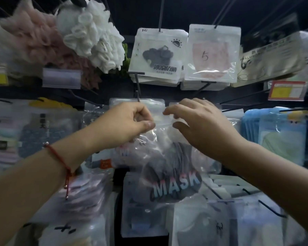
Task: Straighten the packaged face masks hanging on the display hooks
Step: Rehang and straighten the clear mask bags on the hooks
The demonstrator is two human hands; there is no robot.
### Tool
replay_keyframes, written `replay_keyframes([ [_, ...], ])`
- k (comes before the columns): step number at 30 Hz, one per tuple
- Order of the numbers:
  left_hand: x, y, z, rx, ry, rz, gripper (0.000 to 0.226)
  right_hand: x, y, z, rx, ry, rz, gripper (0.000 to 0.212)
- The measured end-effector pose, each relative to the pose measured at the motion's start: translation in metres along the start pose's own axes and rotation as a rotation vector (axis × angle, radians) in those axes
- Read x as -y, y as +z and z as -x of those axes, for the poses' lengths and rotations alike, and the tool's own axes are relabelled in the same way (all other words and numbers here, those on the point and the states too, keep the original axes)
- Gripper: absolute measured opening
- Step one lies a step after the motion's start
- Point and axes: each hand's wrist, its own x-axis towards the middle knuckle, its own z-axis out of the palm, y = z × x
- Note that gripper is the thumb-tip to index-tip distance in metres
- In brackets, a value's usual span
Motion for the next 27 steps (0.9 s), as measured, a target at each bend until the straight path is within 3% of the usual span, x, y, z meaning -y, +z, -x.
replay_keyframes([
  [6, 0.006, 0.001, 0.008, -0.003, -0.007, 0.021, 0.019, -0.01, -0.004, -0.011, 0.078, 0.015, -0.141, 0.017],
  [11, 0.007, -0.005, 0.014, -0.018, 0.023, 0.01, 0.021, -0.01, -0.008, -0.012, -0.047, -0.045, 0.097, 0.002],
  [20, 0.023, -0.03, 0.022, -0.055, 0.034, 0.011, 0.011, -0.016, -0.026, -0.01, -0.056, 0.024, 0.179, 0.007],
  [27, 0.038, -0.033, 0.011, -0.201, 0.114, 0.002, 0.016, 0.014, 0.007, -0.01, 0.086, -0.264, 0.182, 0.03],
])
